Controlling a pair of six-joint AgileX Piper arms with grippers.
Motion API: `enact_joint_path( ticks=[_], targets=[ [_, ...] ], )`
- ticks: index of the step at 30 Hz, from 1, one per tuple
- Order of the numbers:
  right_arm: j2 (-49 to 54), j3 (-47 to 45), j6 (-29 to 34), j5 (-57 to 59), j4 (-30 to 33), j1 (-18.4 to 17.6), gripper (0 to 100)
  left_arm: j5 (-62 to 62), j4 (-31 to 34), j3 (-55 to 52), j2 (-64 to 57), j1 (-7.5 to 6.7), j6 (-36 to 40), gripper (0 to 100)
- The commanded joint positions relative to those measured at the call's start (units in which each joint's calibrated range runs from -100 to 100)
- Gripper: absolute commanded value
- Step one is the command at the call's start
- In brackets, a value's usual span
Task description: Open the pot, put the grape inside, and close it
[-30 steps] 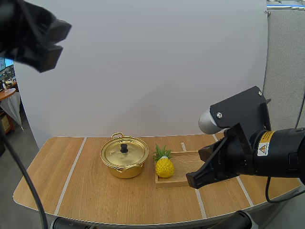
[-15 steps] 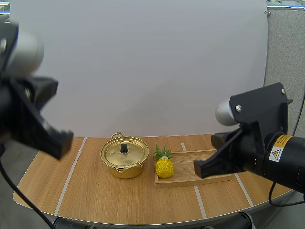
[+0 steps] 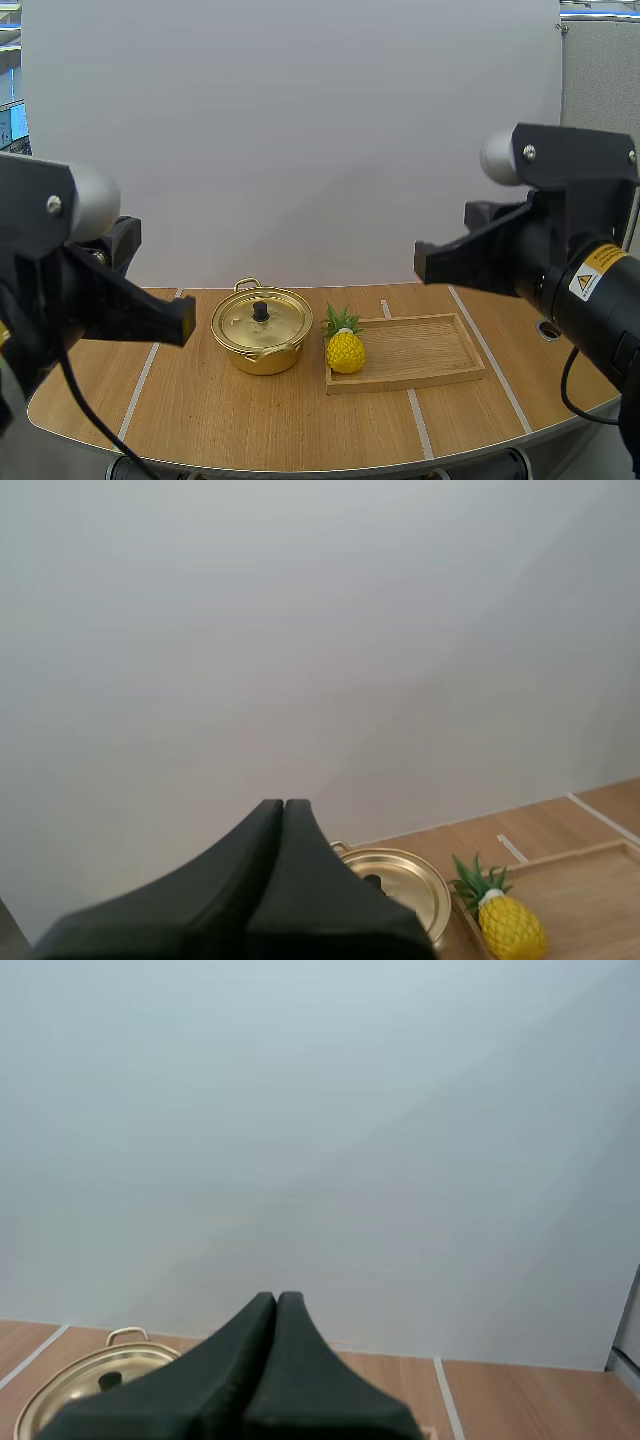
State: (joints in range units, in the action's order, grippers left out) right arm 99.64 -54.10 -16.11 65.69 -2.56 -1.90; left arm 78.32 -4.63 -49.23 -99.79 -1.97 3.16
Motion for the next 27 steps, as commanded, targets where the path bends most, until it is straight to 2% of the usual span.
enact_joint_path(
  ticks=[1, 6, 10, 15, 17, 20, 27],
  targets=[
    [0.36, -4.97, 0.49, -11.88, -0.15, 0.89, 0, -13.47, 0.21, -5.53, -0.21, 1.43, 4.27, 0],
    [0.36, -11.90, 0.40, -15.45, -0.15, 0.89, 0, -24.86, 0.21, -14.11, -0.21, 1.58, 1.56, 0],
    [0.36, -17.44, 0.40, -21.88, -0.15, 0.89, 0, -39.84, 0.21, -21.38, -0.21, 1.58, -1.78, 0],
    [0.36, -28.25, 0.40, -44.41, -0.15, 0.89, 0, -61.11, 0.21, -32.59, -0.21, 1.58, -1.78, 0],
    [0.36, -32.07, 0.40, -52.42, -0.15, 0.89, 0, -66.12, 0.21, -36.44, -0.21, 1.58, -1.68, 0],
    [0.36, -37.13, 0.40, -60.25, -0.15, 0.89, 0, -72.03, 0.21, -41.94, -0.21, 1.58, -1.55, 0],
    [0.36, -44.00, 0.40, -60.91, -0.15, 0.89, 0, -77.23, 0.21, -50.77, -0.21, 1.58, -0.62, 0]
  ],
)
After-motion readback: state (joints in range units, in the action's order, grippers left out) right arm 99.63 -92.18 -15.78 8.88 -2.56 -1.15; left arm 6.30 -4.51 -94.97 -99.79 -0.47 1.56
